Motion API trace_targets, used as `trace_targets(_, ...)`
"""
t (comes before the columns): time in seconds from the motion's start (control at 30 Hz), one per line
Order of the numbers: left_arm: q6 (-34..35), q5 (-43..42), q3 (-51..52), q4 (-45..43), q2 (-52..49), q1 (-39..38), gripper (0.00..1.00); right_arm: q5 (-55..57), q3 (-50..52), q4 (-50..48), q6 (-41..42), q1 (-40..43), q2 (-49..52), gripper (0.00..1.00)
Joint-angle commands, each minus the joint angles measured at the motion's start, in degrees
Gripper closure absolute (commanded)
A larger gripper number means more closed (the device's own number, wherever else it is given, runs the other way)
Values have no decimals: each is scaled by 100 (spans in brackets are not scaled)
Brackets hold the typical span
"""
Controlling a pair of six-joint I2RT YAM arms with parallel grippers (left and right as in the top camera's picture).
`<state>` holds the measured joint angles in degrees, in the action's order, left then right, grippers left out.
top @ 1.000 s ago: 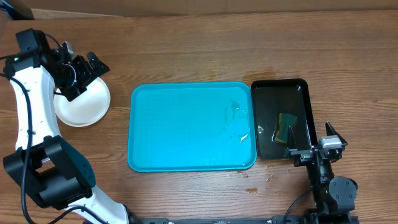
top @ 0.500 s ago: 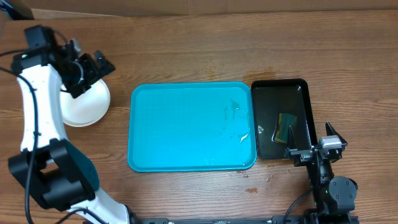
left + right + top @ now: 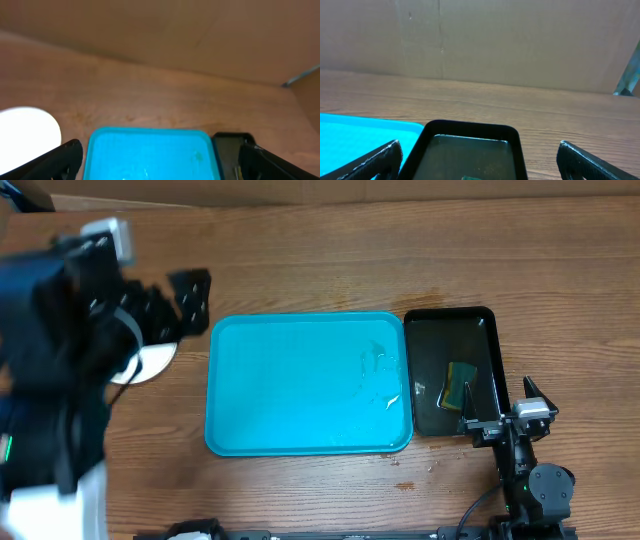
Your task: Clean dirty plates on tray and stack at the side
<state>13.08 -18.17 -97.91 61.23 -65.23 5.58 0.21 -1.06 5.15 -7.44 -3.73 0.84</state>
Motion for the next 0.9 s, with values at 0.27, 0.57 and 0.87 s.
trace_targets(0.27, -372, 675, 1187, 791, 1803, -37, 0, -31, 59, -31, -11, 22, -68, 0)
trace_targets(0.57, 70, 483, 4341, -1963, 3438, -37, 0, -31, 59, -31, -11, 22, -68, 0)
trace_targets(0.87, 323, 835, 6865, -7051, 4968, -37, 0, -31, 59, -31, -11, 22, -68, 0)
